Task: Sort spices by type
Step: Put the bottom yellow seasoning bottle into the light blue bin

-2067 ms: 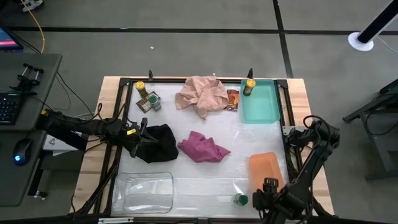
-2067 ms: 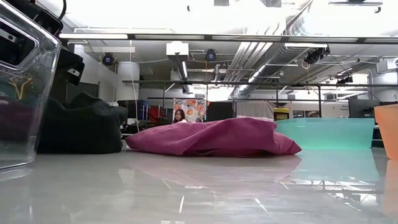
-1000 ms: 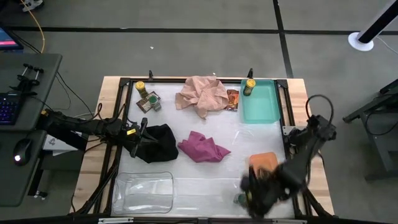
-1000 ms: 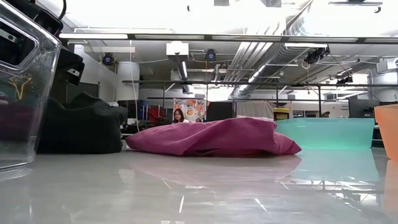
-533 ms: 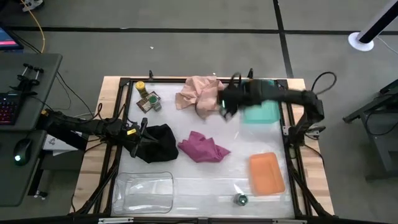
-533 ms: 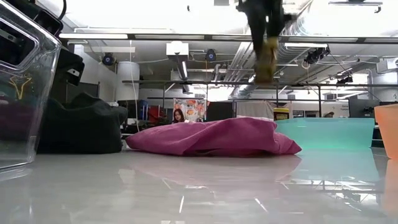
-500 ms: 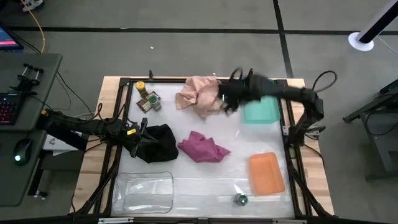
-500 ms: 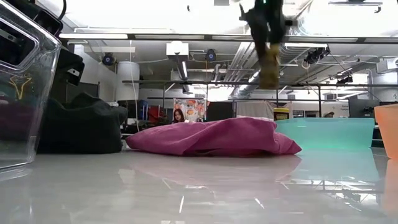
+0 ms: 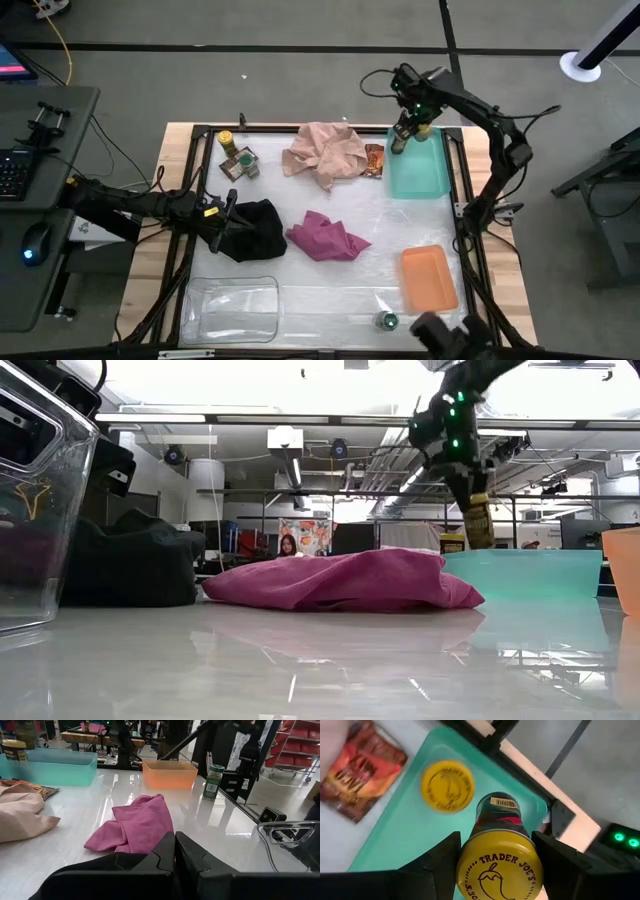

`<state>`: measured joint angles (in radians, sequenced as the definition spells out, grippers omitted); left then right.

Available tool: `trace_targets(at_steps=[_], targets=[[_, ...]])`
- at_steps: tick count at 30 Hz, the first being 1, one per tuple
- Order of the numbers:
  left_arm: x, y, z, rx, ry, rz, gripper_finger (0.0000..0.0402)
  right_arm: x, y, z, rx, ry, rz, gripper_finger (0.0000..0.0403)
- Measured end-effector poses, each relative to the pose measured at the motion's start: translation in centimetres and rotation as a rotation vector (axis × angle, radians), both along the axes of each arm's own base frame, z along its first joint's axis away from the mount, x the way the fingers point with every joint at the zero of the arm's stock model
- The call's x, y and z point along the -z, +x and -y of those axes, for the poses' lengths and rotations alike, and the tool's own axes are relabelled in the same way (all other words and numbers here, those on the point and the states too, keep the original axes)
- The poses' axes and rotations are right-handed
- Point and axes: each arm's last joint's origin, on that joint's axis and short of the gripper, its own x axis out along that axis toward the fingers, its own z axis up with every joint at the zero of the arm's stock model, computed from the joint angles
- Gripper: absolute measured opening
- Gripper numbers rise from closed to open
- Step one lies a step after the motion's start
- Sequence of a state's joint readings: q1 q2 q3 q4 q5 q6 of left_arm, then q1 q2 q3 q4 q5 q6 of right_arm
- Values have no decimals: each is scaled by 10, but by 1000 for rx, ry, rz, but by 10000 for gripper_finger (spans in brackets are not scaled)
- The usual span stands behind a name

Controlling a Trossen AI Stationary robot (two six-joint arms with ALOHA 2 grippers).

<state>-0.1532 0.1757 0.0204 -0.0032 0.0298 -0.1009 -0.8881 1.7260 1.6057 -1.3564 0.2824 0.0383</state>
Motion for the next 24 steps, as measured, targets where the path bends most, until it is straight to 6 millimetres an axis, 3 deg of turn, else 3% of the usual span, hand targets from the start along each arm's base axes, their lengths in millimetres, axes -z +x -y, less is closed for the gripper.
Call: trace_targets(at_steps=[6, 10, 24], targets=[[0, 0, 0, 0, 0, 0, 0, 31, -19, 15, 56, 63, 54, 214], [0, 0, 0, 0, 0, 0, 0, 47, -21, 19, 113, 70, 135, 214], [0, 0, 0, 0, 0, -1, 0, 49, -21, 25, 295, 32, 238, 214]])
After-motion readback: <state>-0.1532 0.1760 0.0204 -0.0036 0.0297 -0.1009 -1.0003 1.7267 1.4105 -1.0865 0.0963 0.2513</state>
